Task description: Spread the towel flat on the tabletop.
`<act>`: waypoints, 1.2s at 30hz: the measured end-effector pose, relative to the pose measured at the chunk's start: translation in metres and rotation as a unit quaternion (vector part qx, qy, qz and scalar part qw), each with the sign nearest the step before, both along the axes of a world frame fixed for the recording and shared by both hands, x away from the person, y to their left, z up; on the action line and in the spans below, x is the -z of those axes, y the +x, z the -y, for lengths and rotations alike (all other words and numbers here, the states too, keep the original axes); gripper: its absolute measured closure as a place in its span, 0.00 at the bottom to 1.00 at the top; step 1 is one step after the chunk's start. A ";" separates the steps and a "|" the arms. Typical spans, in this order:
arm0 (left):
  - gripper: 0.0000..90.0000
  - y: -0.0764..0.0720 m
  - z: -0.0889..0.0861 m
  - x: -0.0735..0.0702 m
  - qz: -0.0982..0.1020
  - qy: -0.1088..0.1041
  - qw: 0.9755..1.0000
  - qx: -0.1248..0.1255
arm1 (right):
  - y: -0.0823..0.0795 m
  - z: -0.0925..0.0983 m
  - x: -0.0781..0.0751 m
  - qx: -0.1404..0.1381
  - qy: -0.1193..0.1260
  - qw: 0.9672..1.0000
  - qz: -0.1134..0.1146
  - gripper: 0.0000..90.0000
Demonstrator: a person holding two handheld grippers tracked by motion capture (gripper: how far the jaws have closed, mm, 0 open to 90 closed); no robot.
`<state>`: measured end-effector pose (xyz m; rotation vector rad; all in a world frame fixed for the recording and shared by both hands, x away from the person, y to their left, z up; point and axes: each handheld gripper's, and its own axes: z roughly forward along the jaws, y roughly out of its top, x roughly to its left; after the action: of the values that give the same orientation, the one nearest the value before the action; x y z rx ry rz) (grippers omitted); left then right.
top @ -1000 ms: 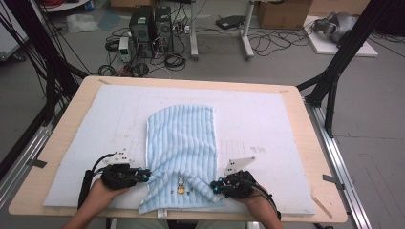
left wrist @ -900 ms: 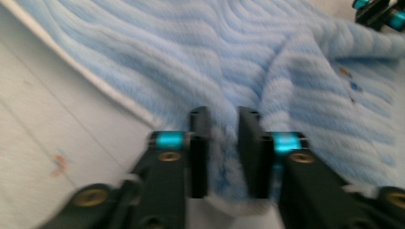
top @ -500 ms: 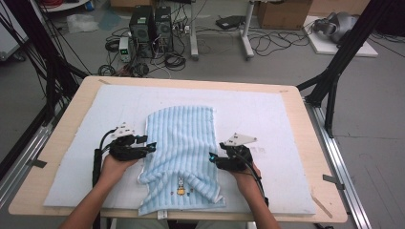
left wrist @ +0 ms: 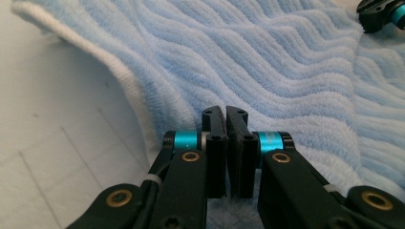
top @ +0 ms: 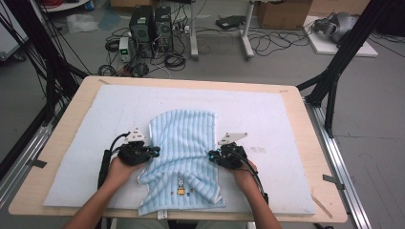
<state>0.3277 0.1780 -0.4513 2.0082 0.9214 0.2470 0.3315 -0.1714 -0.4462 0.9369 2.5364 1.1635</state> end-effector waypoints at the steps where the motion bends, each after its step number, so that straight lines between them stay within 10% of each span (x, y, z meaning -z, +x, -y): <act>1: 0.96 -0.003 -0.001 0.000 -0.007 -0.005 1.000 0.004 | -0.005 0.003 -0.001 -0.006 -0.001 1.000 -0.004 0.95; 11: 0.92 -0.027 0.002 -0.002 -0.036 -0.017 0.998 0.056 | -0.039 0.021 -0.003 -0.035 0.004 0.999 -0.025 0.93; 17: 0.55 -0.012 -0.010 -0.014 -0.003 -0.057 0.998 -0.012 | -0.038 0.031 -0.009 0.002 0.038 0.999 -0.007 0.72; 26: 0.51 0.027 -0.023 -0.035 0.056 -0.062 0.994 -0.076 | -0.034 0.044 -0.013 0.036 0.051 0.998 0.020 0.66; 36: 0.58 0.071 -0.015 -0.025 0.030 -0.029 0.992 -0.116 | -0.034 0.045 -0.013 0.038 0.053 0.998 0.023 0.65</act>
<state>0.3987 0.1932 -0.4259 1.8315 1.1109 0.4028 0.2972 -0.2165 -0.4328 1.0086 2.4025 1.2920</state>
